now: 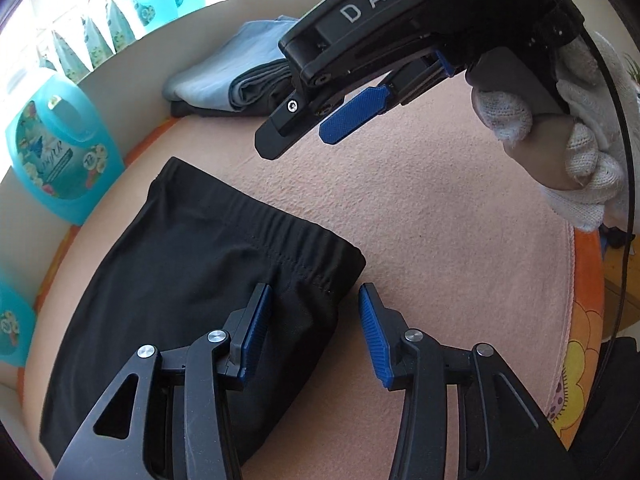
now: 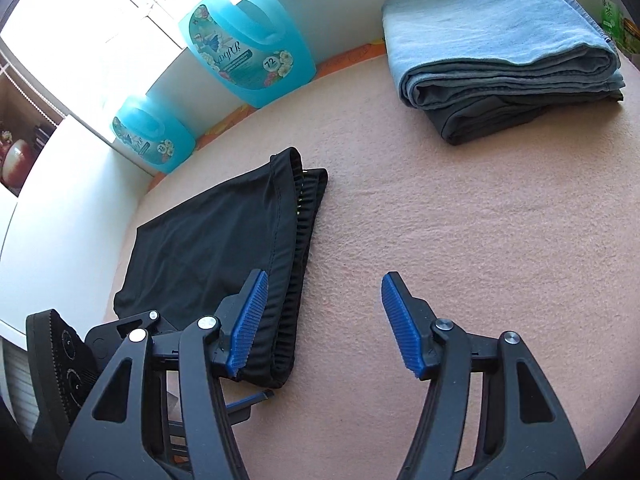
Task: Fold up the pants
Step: 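Grasp the folded pants edge with the left tool while the right tool grasps the waistband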
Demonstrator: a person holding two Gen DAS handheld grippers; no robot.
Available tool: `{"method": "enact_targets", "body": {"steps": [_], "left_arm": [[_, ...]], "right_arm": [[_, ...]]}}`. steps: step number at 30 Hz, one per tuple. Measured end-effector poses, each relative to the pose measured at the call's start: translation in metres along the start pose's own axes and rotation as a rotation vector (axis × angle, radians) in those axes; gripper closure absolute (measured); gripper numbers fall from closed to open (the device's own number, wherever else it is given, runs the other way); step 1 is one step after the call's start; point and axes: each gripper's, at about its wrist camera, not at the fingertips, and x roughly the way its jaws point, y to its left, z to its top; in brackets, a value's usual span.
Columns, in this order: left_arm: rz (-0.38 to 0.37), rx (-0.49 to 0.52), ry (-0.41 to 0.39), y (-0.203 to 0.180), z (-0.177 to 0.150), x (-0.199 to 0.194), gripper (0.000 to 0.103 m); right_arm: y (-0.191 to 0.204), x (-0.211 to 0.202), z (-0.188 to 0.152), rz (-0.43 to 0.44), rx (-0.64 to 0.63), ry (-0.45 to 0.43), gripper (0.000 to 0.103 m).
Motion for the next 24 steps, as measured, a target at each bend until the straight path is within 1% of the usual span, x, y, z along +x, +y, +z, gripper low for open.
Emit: {"method": "enact_targets", "body": {"steps": [2, 3, 4, 6, 9, 12, 16, 20, 24], "left_arm": [[-0.006, -0.004, -0.009, 0.001, -0.002, 0.003, 0.061], [-0.016, -0.01, -0.016, 0.002, -0.002, 0.004, 0.065], [-0.031, -0.015, -0.021, 0.002, -0.002, 0.004, 0.072], [-0.028, -0.026, -0.03, 0.002, 0.0, 0.005, 0.081], [-0.037, -0.078, -0.064, 0.009, 0.001, -0.001, 0.088], [-0.057, -0.152, -0.112, 0.02, 0.001, -0.013, 0.09], [-0.071, -0.217, -0.166, 0.031, 0.002, -0.028, 0.09], [-0.082, -0.237, -0.196, 0.035, 0.001, -0.037, 0.09], [-0.088, -0.247, -0.224, 0.035, 0.0, -0.045, 0.09]], "right_arm": [[-0.003, 0.006, 0.006, 0.016, 0.002, 0.001, 0.04], [-0.003, 0.009, 0.009, 0.019, 0.003, 0.002, 0.04], [-0.003, 0.012, 0.012, 0.025, 0.002, 0.006, 0.04], [-0.002, 0.02, 0.017, 0.042, -0.004, 0.023, 0.04], [0.0, 0.033, 0.024, 0.048, 0.006, 0.042, 0.039], [-0.001, 0.044, 0.03, 0.077, 0.032, 0.062, 0.036], [0.001, 0.058, 0.036, 0.118, 0.069, 0.092, 0.036], [0.004, 0.071, 0.039, 0.179, 0.111, 0.128, 0.036], [0.005, 0.081, 0.041, 0.238, 0.171, 0.142, 0.036]]}}
